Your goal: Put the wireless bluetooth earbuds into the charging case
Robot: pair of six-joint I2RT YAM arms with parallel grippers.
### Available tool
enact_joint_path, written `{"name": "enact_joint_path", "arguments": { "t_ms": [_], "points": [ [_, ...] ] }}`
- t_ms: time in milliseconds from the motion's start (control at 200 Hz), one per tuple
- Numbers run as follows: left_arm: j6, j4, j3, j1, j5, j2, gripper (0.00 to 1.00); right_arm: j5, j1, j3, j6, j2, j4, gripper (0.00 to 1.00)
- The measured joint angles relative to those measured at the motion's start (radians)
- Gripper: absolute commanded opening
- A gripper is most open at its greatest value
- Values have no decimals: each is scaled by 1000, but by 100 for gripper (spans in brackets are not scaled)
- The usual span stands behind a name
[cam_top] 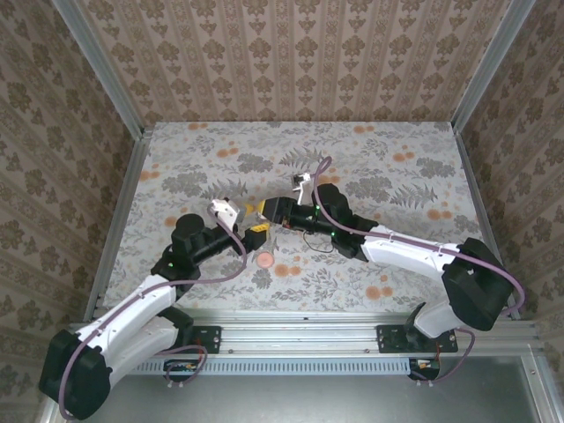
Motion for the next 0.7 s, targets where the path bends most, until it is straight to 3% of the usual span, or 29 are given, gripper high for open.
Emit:
{"name": "enact_joint_path", "arguments": {
  "t_ms": [250, 615, 705],
  "points": [
    [0, 26, 0, -8, -42, 0, 64, 0, 19, 0, 5, 10, 8, 41],
    [6, 27, 0, -15, -48, -13, 35, 2, 23, 0, 19, 23, 23, 42],
    [9, 21, 1, -20, -42, -13, 29, 5, 23, 0, 19, 23, 22, 46]
  ]
}}
